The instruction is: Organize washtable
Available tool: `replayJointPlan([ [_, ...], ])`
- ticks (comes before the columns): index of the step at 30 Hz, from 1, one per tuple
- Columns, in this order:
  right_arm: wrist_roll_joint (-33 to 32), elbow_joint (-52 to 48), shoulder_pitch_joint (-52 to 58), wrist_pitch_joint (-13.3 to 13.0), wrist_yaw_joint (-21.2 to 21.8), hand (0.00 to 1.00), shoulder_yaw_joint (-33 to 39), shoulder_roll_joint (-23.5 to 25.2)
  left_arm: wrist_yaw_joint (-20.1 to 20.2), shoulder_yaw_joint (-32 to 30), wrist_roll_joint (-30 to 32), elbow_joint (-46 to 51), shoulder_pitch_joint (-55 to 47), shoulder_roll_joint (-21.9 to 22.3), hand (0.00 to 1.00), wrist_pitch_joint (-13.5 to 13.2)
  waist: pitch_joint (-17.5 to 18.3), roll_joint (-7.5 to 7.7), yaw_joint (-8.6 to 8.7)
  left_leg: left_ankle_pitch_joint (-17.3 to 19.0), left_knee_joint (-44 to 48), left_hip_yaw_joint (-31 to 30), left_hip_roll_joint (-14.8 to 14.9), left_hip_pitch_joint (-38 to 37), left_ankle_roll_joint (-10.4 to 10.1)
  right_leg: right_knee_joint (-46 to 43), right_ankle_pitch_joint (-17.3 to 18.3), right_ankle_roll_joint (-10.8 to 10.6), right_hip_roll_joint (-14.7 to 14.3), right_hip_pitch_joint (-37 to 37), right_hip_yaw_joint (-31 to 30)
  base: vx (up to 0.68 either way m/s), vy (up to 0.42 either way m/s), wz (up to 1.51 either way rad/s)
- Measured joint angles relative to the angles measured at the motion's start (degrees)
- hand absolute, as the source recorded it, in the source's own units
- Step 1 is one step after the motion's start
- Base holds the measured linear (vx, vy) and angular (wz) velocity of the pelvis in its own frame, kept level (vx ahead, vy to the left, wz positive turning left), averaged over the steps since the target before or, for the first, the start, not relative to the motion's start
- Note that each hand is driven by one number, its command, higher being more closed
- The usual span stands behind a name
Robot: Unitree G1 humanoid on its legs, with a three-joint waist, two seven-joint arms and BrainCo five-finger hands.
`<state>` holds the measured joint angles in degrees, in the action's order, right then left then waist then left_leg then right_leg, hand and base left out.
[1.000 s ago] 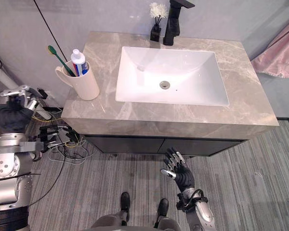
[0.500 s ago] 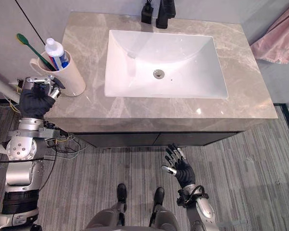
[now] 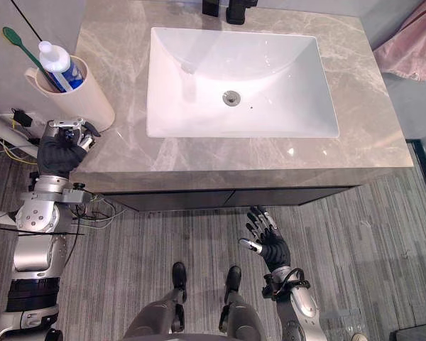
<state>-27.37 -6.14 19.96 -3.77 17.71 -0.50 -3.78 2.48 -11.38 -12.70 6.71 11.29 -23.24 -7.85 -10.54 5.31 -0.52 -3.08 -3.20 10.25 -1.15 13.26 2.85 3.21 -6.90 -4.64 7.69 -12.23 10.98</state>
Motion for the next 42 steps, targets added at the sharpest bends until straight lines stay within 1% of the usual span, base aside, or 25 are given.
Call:
replayJointPlan([
  [5, 0.06, 0.00, 0.02, 0.19, 0.01, 0.00, 0.05, -0.01, -0.04, -0.40, 0.07, -0.76, -0.10, 0.12, 1.00, 0.15, -0.53, -0.01, -0.02, 0.35, 0.01, 0.09, -0.04, 0.00, 0.03, 0.00, 0.00, 0.00, 0.04, -0.03, 0.00, 0.02, 0.004, -0.01],
  [9, 0.38, 0.00, 0.02, 0.25, 0.02, 0.00, 0.10, -0.04, -0.09, -0.85, 0.13, -0.76, -0.07, 0.57, 1.00, 0.10, -0.86, -0.35, -0.02, 0.33, 0.01, 0.08, -0.04, 0.00, 0.02, 0.00, 0.00, 0.00, 0.01, -0.04, 0.01, 0.05, 0.001, 0.00],
  [14, 0.39, 0.00, 0.01, 0.31, 0.04, 0.00, 0.10, -0.07, -0.12, -0.81, 2.47, -0.90, 0.78, 0.55, 1.00, 0.16, -1.23, -0.39, -0.06, 0.31, 0.01, 0.06, -0.04, 0.02, 0.04, 0.00, 0.00, 0.00, 0.01, -0.04, 0.02, 0.06, 0.004, 0.01],
  [17, 0.40, 0.04, 0.02, 0.39, 0.04, 0.00, 0.03, -0.08, -0.18, -0.47, 3.91, -2.80, 3.78, -0.06, 1.00, 0.24, -1.79, -0.38, -0.15, 0.27, 0.02, -0.04, -0.07, 0.18, 0.02, 0.00, 0.00, 0.00, 0.03, -0.10, 0.05, 0.05, 0.005, 0.03],
  [19, 0.39, 0.04, 0.00, 0.40, 0.04, 0.00, -0.02, -0.11, -0.19, 0.04, 4.51, -4.24, 5.87, -0.98, 1.00, 1.02, -1.79, -0.38, -0.14, 0.23, 0.04, -0.07, -0.07, 0.20, 0.08, 0.00, -0.01, 0.00, 0.04, -0.10, 0.06, 0.06, 0.006, 0.01],
  [22, 0.38, 0.04, 0.00, 0.43, 0.07, 0.00, -0.11, -0.11, -0.15, 1.70, 5.04, -5.61, 9.83, -3.53, 1.00, 2.30, -2.39, -0.26, -0.06, 0.10, 0.12, -0.11, -0.09, 0.29, 0.28, 0.00, -0.01, 0.01, 0.07, -0.13, 0.11, 0.06, 0.005, 0.01],
  [24, 0.39, 0.04, -0.02, 0.55, 0.08, 0.00, -0.33, -0.14, -0.05, 3.56, 5.93, -6.81, 13.98, -5.81, 1.00, 2.62, -3.12, -0.22, 0.04, 0.07, 0.19, -0.15, -0.14, 0.63, 0.32, 0.00, -0.02, 0.02, 0.11, -0.40, 0.12, 0.05, 0.006, 0.01],
  [25, 0.39, 0.04, -0.02, 0.58, 0.08, 0.00, -0.44, -0.14, -0.06, 3.96, 6.24, -7.23, 14.88, -6.28, 1.00, 2.68, -3.11, -0.22, 0.11, 0.06, 0.25, -0.11, -0.15, 0.81, 0.34, 0.00, -0.05, 0.06, 0.11, -0.59, 0.10, 0.03, 0.003, -0.02],
  [30, 0.39, 0.02, -0.05, 0.66, 0.08, 0.00, -1.06, -0.12, -0.04, 5.29, 6.80, -10.45, 21.12, -9.41, 1.00, 3.77, -3.37, -0.27, 1.41, 0.06, 1.45, -0.16, 0.15, 1.88, 0.42, 0.01, -0.76, 0.93, -0.15, -1.24, 0.11, 0.07, 0.006, -0.01],
  [31, 0.40, 0.02, -0.06, 0.67, 0.08, 0.00, -1.23, -0.11, -0.05, 5.85, 6.80, -11.68, 22.68, -10.25, 1.00, 3.92, -3.79, -0.26, 1.39, 0.06, 1.56, -0.14, 0.16, 1.88, 0.44, 0.01, -0.85, 0.89, -0.15, -1.22, 0.09, 0.05, 0.007, -0.02],
  [34, 0.43, 0.01, -0.09, 0.86, 0.08, 0.00, -1.90, -0.11, 0.00, 6.83, 6.77, -12.27, 24.93, -12.13, 1.00, 4.76, -5.17, -0.27, 1.31, 0.12, 1.92, 0.00, 0.14, 2.07, 0.50, 0.01, -1.04, 0.93, -0.08, -1.26, 0.07, 0.01, 0.005, -0.01],
  [35, 0.43, 0.01, -0.09, 0.91, 0.07, 0.00, -2.00, -0.11, 0.00, 6.86, 6.77, -12.61, 25.33, -12.15, 1.00, 4.78, -5.33, -0.28, 1.31, 0.14, 2.00, 0.06, 0.13, 2.11, 0.51, 0.01, -1.04, 0.93, -0.05, -1.26, 0.06, 0.00, 0.000, 0.00],
  [36, 0.42, 0.00, -0.06, 0.94, 0.07, 0.00, -2.51, -0.15, -0.01, 7.26, 6.77, -13.92, 26.28, -12.47, 1.00, 4.80, -5.40, -0.24, 1.23, 0.70, 2.07, 0.03, 0.16, 2.34, 0.09, 0.20, -1.04, 0.93, -0.02, -1.46, -0.23, 0.02, 0.007, -0.04],
  [39, 0.44, 0.06, -0.05, 1.25, 0.09, 0.00, -3.02, -0.19, -0.02, 9.46, 6.78, -15.96, 27.62, -15.25, 1.00, 4.91, -5.49, -0.18, 1.18, 0.79, 2.60, 0.34, 0.13, 3.59, -0.08, 0.98, -1.07, 0.91, 0.05, -2.29, -0.60, 0.03, -0.007, -0.05],
  [42, 0.44, 0.06, 0.00, 1.41, 0.09, 0.00, -3.03, -0.19, -0.03, 9.66, 6.78, -17.22, 28.43, -15.43, 1.00, 5.11, -5.49, -0.18, 1.26, 0.88, 4.00, 0.36, 0.50, 4.41, -0.13, 1.04, -1.07, 0.91, 0.08, -2.54, -1.06, 0.04, -0.018, -0.05],
])
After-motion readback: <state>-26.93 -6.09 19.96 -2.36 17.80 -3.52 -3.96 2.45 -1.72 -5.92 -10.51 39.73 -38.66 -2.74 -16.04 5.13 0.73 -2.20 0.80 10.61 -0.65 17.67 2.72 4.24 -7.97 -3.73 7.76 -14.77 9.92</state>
